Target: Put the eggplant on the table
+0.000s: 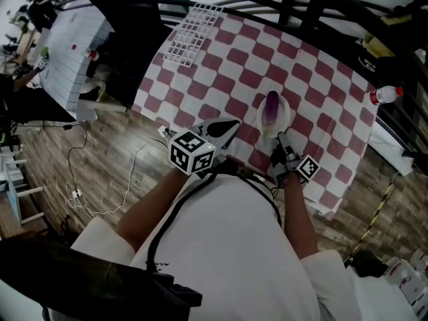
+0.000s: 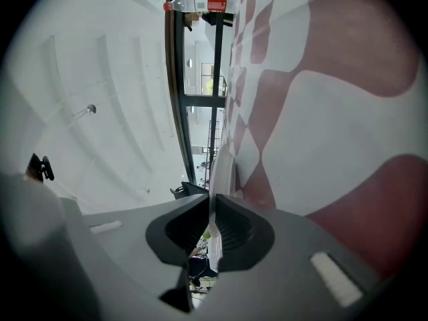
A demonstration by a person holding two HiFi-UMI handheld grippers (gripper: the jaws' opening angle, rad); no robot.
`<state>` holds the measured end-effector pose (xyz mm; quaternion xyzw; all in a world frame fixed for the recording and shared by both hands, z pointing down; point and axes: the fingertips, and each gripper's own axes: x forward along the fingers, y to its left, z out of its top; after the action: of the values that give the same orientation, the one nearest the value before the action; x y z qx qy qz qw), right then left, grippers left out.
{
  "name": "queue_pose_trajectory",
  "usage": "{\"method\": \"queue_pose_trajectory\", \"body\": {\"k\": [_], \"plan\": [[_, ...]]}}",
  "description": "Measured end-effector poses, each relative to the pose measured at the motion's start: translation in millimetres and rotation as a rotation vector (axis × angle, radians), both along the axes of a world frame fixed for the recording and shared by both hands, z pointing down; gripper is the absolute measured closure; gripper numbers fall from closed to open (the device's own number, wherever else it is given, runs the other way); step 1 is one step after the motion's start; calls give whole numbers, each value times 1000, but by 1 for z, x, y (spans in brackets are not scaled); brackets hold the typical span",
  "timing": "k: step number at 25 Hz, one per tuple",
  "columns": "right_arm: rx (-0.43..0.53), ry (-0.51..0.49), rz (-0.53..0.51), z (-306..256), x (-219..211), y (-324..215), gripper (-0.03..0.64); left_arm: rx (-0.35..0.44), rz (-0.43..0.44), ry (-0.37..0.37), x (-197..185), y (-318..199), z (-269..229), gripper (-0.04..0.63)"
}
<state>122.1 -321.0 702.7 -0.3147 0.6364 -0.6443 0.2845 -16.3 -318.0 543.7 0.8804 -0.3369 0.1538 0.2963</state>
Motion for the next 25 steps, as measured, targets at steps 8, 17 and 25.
{"method": "queue_pose_trajectory", "body": {"k": [8, 17, 25], "plan": [[-55, 50, 21, 10, 0, 3, 584, -7, 16, 17, -5, -4, 2, 589], [-163, 125, 34, 32, 2, 7, 591, -10, 12, 40, -7, -4, 3, 589], [-303, 219, 36, 45, 0, 11, 592, -14, -3, 67, -9, -6, 2, 589]]}}
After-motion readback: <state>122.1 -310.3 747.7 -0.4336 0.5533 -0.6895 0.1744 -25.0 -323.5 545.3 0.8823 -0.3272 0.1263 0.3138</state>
